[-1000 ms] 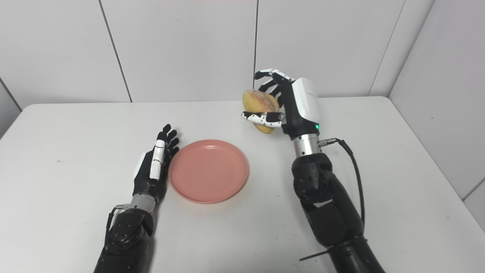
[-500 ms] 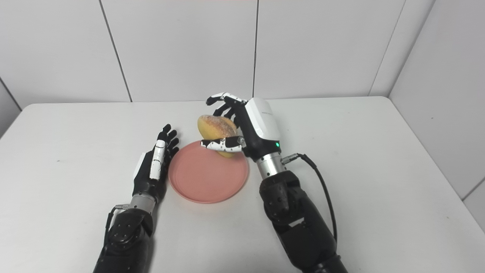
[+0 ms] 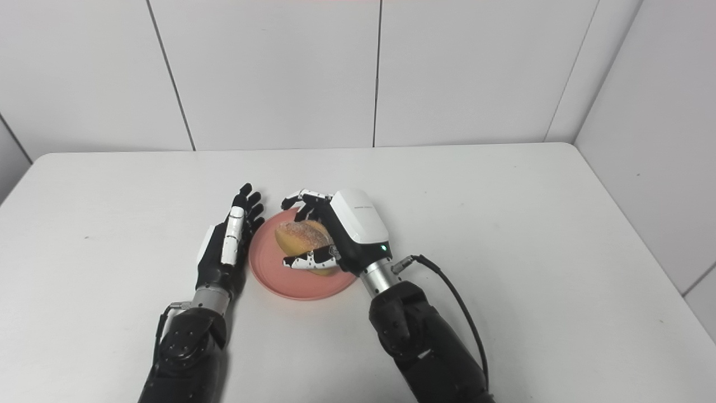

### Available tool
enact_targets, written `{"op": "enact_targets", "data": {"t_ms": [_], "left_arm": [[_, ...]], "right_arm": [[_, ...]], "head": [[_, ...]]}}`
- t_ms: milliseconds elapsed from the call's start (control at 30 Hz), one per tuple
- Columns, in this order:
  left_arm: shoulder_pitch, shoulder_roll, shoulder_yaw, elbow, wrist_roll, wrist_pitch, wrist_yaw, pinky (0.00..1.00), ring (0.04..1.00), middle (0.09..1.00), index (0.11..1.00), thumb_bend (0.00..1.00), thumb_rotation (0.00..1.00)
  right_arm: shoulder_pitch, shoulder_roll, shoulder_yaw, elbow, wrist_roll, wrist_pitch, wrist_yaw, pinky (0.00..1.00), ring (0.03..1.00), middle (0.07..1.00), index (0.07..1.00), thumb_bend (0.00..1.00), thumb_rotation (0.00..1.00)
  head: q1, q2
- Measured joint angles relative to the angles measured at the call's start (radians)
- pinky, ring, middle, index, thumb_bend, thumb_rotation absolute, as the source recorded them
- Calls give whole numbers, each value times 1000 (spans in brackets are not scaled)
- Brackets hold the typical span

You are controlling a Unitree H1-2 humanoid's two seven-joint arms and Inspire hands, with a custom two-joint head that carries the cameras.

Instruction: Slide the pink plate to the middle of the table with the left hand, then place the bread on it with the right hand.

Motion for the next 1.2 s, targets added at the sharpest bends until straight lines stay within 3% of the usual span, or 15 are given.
{"op": "enact_targets", "data": {"t_ms": [233,400,433,467,533,667,833,967,1200], "left_arm": [[0,-4,2,0,0,0,6,962,965,961,961,618,1000],[0,-5,3,0,0,1,7,955,961,962,963,616,1000],[0,-5,3,0,0,1,7,952,958,961,961,612,1000],[0,-5,3,0,0,1,7,950,957,959,956,608,1000],[0,-6,4,-1,0,1,7,949,956,958,953,601,1000],[0,-8,5,-6,0,10,9,938,949,953,952,603,1000],[0,-9,4,-11,1,18,18,935,951,953,948,607,1000],[0,-9,4,-12,1,19,18,948,960,963,956,609,1000],[0,-9,3,-12,0,20,17,960,965,966,965,607,1000]], "right_arm": [[-11,-17,21,73,-68,-12,-28,528,574,493,615,535,0],[-29,-28,29,98,-90,-29,-43,571,622,495,695,536,0],[-32,-29,30,101,-95,-32,-44,574,633,604,723,485,0],[-33,-31,31,103,-99,-35,-48,580,649,690,755,447,75],[-33,-32,33,107,-105,-40,-58,603,685,762,789,430,246],[-33,-36,37,107,-106,-45,-62,690,783,843,833,463,564],[-33,-48,43,92,-98,-47,-36,825,860,905,883,566,838],[-32,-60,44,81,-78,-52,-4,927,919,951,934,669,974],[-21,-58,28,53,-1,-83,19,973,965,982,971,721,1000]], "head": [[2,2],[0,2],[0,2],[0,2],[0,2],[-2,3],[-2,3],[0,3],[-2,3]]}}
